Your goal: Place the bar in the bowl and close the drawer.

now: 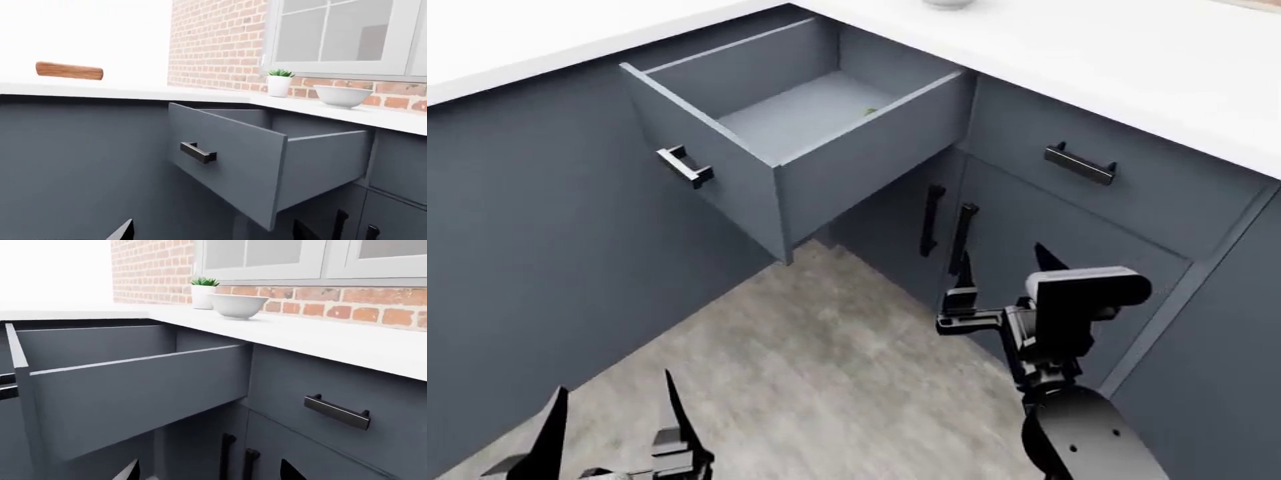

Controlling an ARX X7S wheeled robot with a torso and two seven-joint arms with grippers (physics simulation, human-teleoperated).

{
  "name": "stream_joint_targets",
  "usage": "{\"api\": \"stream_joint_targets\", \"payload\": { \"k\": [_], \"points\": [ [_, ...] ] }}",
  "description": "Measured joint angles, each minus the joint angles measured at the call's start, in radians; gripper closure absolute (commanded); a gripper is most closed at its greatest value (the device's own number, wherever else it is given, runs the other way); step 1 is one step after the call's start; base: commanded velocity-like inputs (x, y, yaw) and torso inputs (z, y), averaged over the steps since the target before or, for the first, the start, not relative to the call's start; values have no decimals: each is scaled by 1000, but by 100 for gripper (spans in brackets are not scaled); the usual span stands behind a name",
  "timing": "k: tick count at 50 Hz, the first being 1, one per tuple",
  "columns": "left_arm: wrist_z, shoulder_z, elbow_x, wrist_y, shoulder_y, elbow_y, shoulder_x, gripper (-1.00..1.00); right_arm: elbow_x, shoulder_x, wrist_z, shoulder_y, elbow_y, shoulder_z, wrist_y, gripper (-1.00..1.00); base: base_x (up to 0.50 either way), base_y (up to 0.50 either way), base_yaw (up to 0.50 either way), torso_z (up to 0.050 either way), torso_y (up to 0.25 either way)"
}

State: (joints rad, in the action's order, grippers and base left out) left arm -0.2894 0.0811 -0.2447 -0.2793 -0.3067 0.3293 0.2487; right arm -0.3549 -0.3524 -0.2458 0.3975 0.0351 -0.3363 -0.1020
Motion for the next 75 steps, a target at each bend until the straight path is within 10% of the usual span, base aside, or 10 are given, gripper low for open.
{"api": "stream_joint_targets", "payload": {
  "k": [29, 75],
  "points": [
    [-109, -67, 88, 90, 119, 403, 46, -100, 263, -117, -203, -313, -793, -77, -70, -100, 0, 0, 0, 0, 0],
    [-147, -94, 71, 42, 91, 454, 62, -100, 271, -146, -220, -337, -888, -76, -51, -100, 330, 193, 0, 0, 0]
  ]
}}
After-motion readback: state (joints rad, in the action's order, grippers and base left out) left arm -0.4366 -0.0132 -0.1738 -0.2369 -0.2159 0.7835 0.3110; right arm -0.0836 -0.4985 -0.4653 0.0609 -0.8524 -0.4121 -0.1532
